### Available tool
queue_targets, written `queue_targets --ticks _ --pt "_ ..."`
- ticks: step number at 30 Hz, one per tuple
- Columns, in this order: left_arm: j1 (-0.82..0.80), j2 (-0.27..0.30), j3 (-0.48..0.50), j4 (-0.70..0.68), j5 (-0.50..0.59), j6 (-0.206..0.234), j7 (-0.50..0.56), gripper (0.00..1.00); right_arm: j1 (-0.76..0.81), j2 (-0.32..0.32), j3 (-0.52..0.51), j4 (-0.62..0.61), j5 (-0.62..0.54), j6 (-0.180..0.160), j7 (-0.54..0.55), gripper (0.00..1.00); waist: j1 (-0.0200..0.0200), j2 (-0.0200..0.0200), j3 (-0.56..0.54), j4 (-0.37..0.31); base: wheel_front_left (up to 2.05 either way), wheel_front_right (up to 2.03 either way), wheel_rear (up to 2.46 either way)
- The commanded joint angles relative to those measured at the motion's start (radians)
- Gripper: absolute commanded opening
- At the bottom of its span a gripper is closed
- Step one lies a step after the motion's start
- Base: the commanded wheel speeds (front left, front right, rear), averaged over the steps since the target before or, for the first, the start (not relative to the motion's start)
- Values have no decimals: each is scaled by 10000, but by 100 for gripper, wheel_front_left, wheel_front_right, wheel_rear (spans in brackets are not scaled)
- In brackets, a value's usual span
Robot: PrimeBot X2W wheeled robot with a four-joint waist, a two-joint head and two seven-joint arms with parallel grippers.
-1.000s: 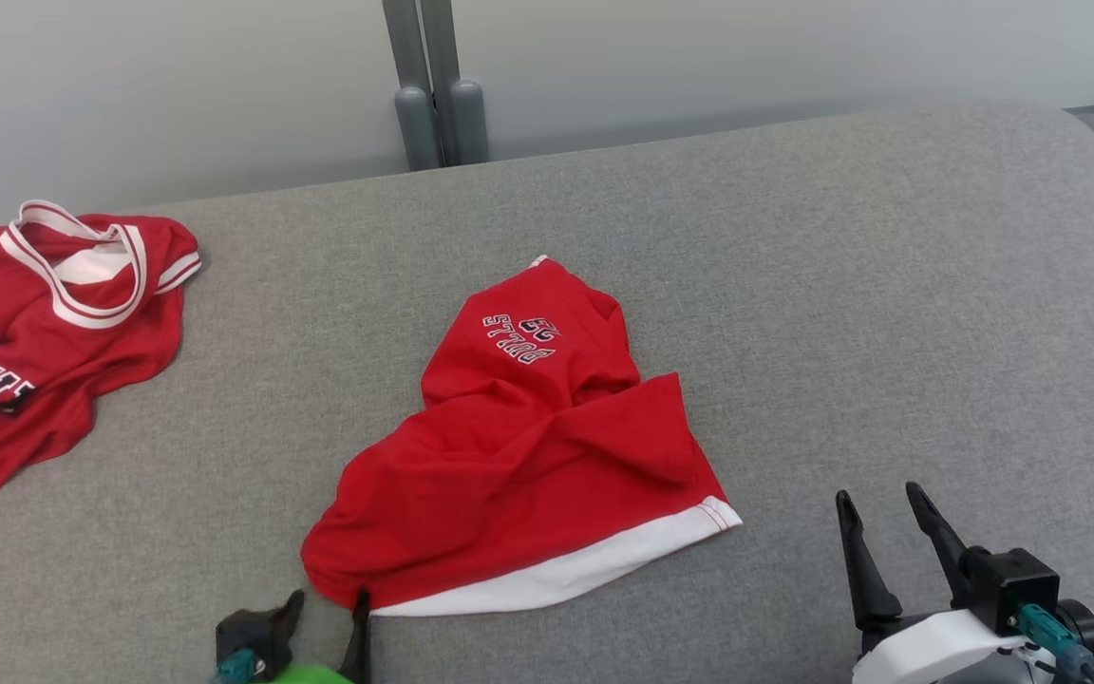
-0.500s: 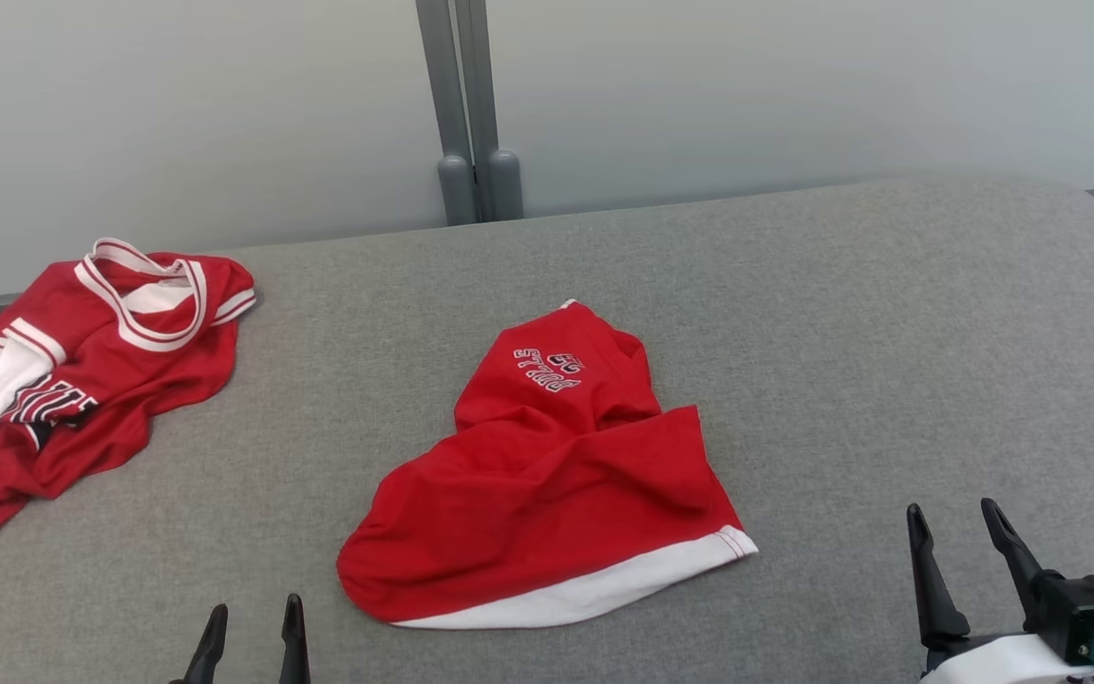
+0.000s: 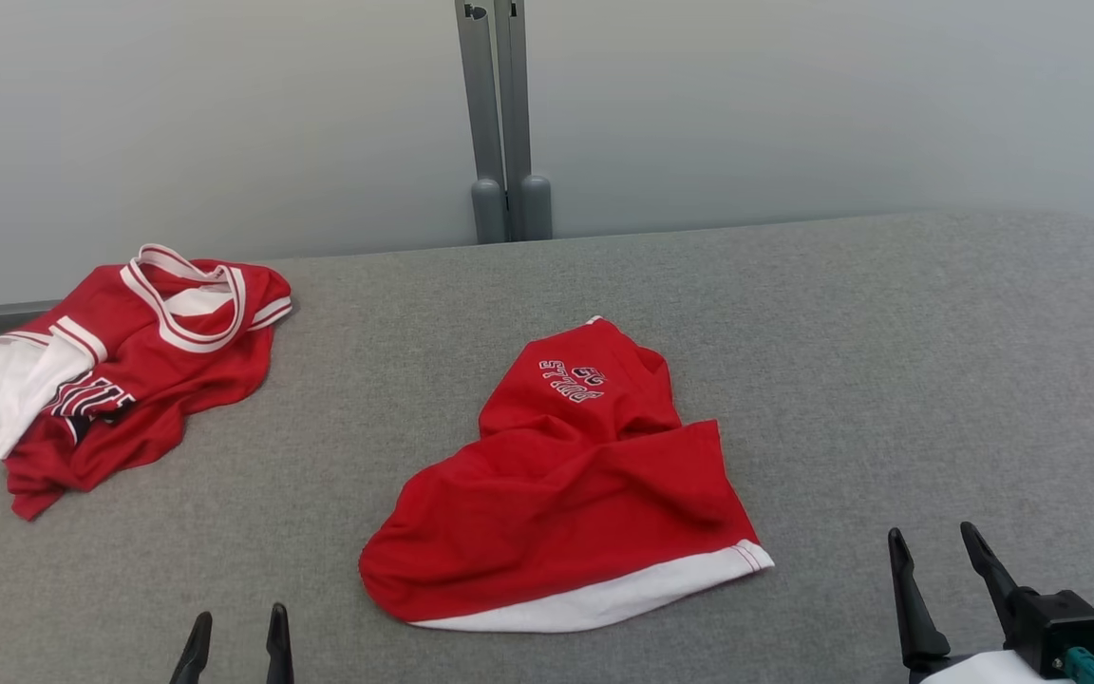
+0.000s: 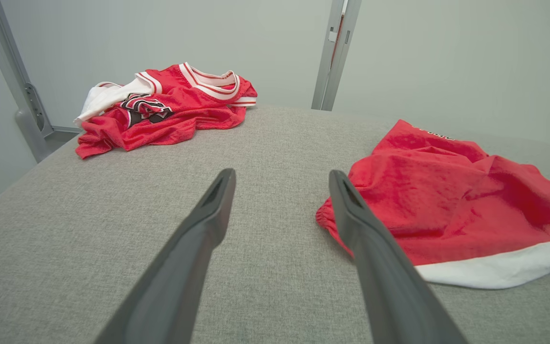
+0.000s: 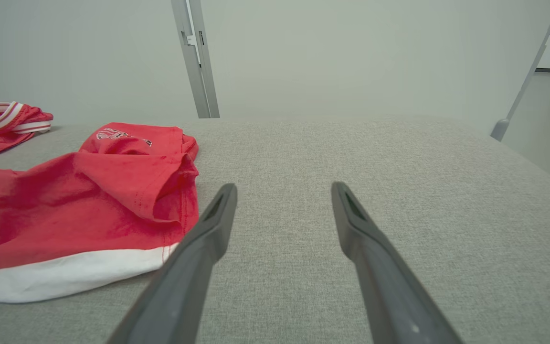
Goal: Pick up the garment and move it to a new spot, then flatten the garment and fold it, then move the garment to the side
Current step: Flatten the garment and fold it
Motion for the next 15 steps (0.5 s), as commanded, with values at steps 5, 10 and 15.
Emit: queue_targets --ticks 5,10,15 --pt "-181 59 -206 -94 -125 -38 -29 100 -112 49 86 47 -69 1 -30 100 0 -1 47 1 0 0 0" --pt "-179 111 -162 -91 -187 -39 -30 100 -139 56 167 40 -98 1 -30 100 0 -1 89 -5 0 0 0" --pt "-202 118 -181 -109 -201 -40 -30 100 -176 45 197 7 -100 1 -30 100 0 -1 130 -10 0 0 0"
